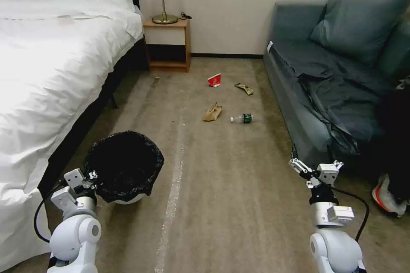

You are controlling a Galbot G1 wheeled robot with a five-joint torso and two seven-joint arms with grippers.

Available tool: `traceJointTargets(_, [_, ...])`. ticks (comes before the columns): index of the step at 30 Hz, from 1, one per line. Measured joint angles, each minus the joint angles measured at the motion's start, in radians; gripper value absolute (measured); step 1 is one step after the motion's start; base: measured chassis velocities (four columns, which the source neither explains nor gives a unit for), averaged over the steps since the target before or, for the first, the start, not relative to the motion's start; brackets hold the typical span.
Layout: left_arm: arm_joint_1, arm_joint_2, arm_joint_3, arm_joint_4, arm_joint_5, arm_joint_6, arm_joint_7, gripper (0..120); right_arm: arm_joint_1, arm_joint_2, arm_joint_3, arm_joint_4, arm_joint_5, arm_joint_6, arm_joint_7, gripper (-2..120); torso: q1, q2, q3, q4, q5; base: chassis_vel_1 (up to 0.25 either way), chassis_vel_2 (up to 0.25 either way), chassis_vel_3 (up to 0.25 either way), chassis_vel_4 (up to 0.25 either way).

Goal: Pick up the trash bin, then pick up the garbage on the floor and place it into the trash bin.

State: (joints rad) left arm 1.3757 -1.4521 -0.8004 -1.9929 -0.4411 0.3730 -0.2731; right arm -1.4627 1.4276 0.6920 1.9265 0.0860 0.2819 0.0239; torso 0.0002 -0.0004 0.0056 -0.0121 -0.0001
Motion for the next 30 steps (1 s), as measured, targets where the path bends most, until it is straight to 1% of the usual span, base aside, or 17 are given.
traceJointTargets(15, [0.008,0.001,0.017,-0.052,0.079,-0.002,0.021,4,0.009,-0.001,0.002,-0.022,-0.002,0.027,-0.011,100,0.0,0.0,0.0,0.0001,0.0,0.0,0.0,0.0,0.0])
traceJointTargets(30, [0.008,0.001,0.022,-0.056,0.109,-0.012,0.043,4,0.013,0.002,0.01,-0.035,0.01,0.027,-0.034,100,0.0,0.0,0.0,0.0001,0.0,0.0,0.0,0.0,0.0])
